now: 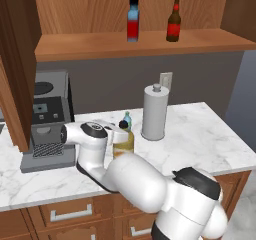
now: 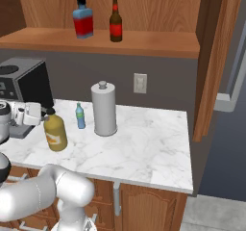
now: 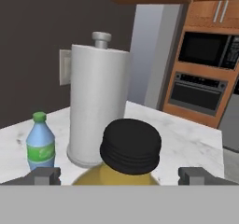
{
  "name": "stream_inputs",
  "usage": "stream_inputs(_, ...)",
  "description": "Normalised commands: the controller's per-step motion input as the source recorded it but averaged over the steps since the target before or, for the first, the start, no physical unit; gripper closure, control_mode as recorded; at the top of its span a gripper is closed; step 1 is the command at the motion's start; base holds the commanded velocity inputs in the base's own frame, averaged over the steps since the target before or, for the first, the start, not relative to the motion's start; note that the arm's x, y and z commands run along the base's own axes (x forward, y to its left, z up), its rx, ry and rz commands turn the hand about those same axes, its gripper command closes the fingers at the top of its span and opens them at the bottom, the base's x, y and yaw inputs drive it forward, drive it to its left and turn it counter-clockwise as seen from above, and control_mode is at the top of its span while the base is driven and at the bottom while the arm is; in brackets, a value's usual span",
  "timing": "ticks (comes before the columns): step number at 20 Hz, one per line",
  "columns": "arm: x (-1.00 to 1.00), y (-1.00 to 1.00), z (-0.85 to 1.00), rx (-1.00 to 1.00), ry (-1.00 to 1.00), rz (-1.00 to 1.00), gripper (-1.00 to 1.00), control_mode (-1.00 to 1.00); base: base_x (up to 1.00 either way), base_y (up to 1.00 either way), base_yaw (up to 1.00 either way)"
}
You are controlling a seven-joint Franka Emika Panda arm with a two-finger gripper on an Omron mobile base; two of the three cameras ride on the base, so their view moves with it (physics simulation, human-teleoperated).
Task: Sort all alcoholic drinks to one cabinet, and non-alcoholic drinks to the other.
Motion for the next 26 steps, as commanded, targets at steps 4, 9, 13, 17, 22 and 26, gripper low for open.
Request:
stream_inputs(4, 0.03, -0.08, 0.0, -0.02, 0.0, -0.05, -1.0, -1.0, 0.0, 0.0, 0.0)
stream_inputs(9, 0.0, -0.1, 0.0, -0.02, 0.0, -0.03, -1.0, -1.0, 0.0, 0.0, 0.0)
stream_inputs(13, 0.03, -0.13, 0.0, -0.02, 0.0, -0.01, -1.0, -1.0, 0.0, 0.0, 0.0)
stream_inputs(17, 0.03, -0.22, 0.0, -0.02, 0.0, 0.0, -1.0, -1.0, 0.0, 0.0, 0.0)
stream_inputs(22, 0.01, -0.24, -0.01, -0.03, 0.0, 0.0, -1.0, -1.0, 0.0, 0.0, 0.0)
stream_inputs(26, 0.0, -0.16, -0.13, -0.06, 0.0, 0.0, -1.0, -1.0, 0.0, 0.0, 0.0)
